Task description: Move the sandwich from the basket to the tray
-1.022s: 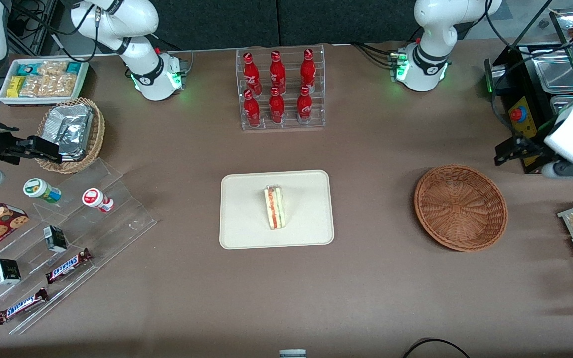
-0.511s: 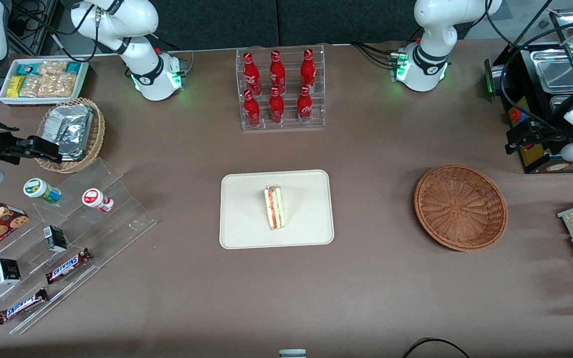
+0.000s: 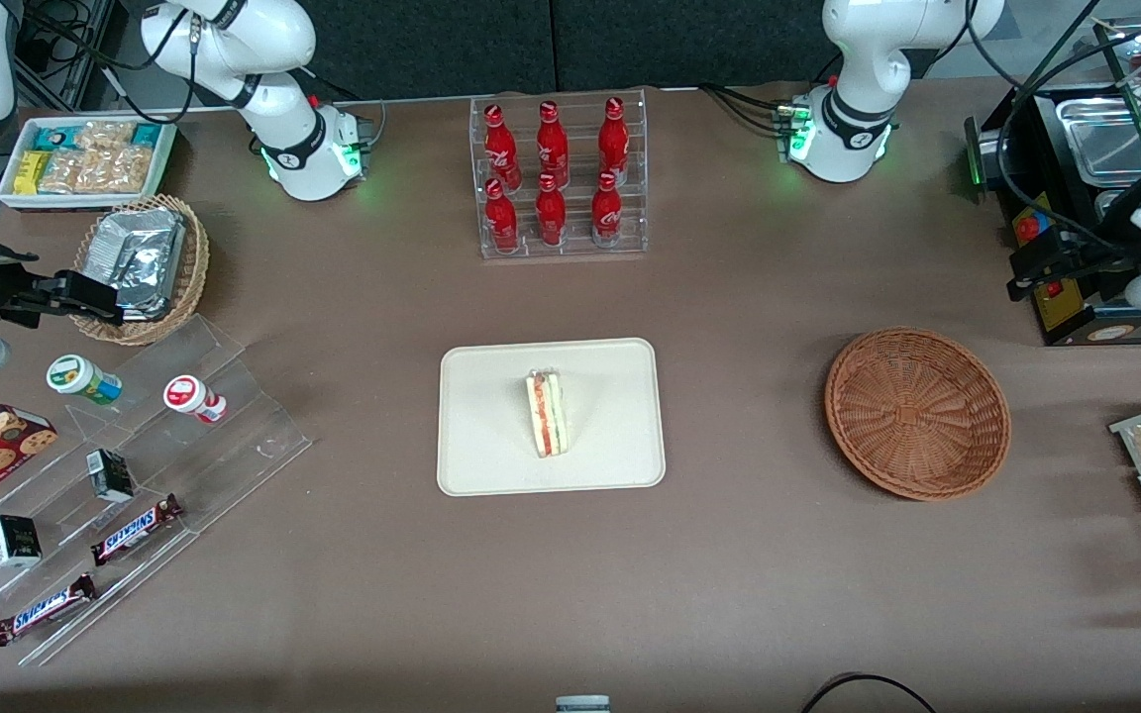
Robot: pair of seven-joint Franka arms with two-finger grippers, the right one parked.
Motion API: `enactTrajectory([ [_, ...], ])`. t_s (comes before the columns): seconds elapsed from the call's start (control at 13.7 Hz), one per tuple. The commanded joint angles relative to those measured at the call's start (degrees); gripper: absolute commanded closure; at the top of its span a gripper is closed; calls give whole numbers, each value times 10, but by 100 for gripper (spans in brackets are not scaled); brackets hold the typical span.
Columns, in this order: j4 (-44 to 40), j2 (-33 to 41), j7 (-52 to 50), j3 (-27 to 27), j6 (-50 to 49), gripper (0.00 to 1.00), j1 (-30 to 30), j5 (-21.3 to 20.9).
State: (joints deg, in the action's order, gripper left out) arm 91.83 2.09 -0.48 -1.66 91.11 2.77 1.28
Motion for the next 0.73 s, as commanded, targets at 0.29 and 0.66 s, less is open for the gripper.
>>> enactTrajectory([
  [0.29, -27, 5, -4, -7, -37, 0, 13, -11],
  [0.66, -34, -1, -1, -3, -48, 0, 16, -12],
])
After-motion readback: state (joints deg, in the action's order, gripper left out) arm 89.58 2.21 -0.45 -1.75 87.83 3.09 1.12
